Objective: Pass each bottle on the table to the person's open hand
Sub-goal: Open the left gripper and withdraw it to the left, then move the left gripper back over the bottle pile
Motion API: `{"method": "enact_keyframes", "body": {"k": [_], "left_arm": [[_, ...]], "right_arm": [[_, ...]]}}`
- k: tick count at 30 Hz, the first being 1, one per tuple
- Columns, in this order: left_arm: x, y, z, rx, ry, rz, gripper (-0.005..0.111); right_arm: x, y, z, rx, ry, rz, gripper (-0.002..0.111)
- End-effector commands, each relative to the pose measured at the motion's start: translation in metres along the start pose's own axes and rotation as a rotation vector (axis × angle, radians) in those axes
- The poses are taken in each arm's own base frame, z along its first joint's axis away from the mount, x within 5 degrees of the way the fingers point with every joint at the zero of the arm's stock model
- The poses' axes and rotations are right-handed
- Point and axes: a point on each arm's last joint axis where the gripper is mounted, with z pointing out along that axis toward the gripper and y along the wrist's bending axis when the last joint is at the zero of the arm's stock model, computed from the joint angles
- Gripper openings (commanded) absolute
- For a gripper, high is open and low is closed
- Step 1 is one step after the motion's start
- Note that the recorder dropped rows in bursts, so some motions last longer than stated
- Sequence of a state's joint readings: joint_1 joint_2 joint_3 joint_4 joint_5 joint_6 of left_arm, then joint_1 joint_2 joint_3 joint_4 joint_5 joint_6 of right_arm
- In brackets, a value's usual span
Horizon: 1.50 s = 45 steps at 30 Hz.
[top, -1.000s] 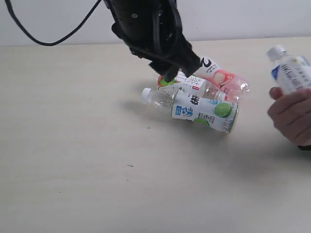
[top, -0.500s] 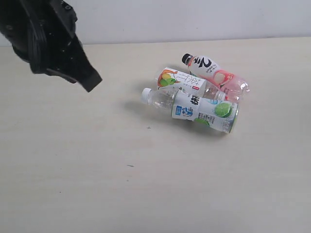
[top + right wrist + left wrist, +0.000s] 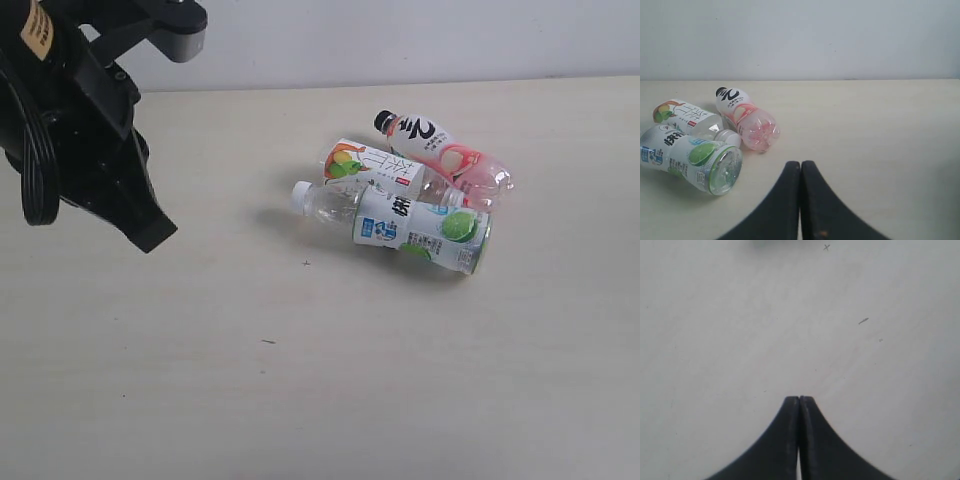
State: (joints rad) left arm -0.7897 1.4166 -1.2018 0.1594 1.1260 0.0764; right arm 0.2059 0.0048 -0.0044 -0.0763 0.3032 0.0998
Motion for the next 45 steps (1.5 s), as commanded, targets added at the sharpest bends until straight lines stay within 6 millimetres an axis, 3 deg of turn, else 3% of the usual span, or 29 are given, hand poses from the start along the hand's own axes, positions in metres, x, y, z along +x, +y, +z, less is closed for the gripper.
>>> {"method": "enact_keyframes", "body": {"k": [1,45], "left_arm": [[0.0010,0.0015,-0.0013,-0.012,-0.010,0.005,0.000],[-0.0021,-0.0005,-0.0014,0.009,-0.044,0.011,0.000]], "right_arm": [[0.0004,-0.0001,0.0001,0.002,-0.009,-0.001,0.000],[0.0004,-0.0001,0.0001,0.002,-0.009,-0.001,0.000]]}}
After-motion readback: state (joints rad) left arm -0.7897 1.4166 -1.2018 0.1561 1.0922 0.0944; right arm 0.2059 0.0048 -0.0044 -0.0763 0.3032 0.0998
